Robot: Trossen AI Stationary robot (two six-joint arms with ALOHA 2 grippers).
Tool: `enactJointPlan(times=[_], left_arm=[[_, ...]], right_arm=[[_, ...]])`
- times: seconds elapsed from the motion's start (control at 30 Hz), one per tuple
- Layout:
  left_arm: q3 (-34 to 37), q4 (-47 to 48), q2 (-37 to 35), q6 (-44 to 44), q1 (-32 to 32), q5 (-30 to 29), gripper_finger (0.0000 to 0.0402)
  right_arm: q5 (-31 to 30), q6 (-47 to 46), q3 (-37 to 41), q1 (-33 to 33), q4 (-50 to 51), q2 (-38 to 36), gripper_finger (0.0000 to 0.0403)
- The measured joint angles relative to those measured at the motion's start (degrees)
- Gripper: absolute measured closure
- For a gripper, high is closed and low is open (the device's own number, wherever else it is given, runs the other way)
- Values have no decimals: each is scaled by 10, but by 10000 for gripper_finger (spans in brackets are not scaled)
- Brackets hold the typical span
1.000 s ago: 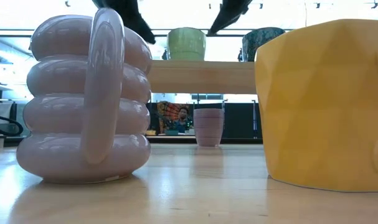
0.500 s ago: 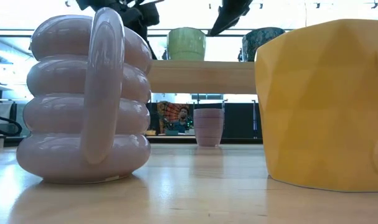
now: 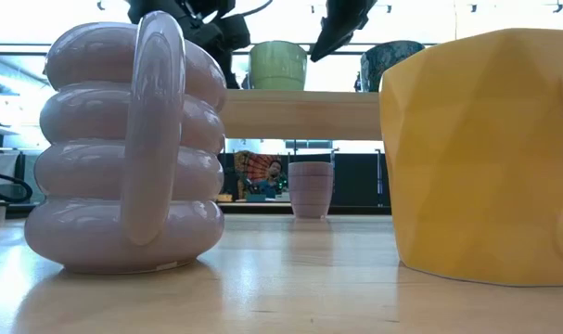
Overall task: Place coffee mugs
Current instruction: Put the green mug on the shelf
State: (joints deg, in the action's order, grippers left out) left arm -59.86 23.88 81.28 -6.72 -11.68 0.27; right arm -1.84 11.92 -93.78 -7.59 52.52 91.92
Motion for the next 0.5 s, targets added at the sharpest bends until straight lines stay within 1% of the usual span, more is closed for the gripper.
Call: enactJointPlan(times=[0.23, 0.5], left_arm=[[0, -34, 16, -1, 0, 0, 166], [0, -66, 16, -1, 0, 0, 166]], right_arm=[[-13, 0, 0, 4, 9, 9, 263], [-15, -10, 0, 4, 24, 6, 263]])
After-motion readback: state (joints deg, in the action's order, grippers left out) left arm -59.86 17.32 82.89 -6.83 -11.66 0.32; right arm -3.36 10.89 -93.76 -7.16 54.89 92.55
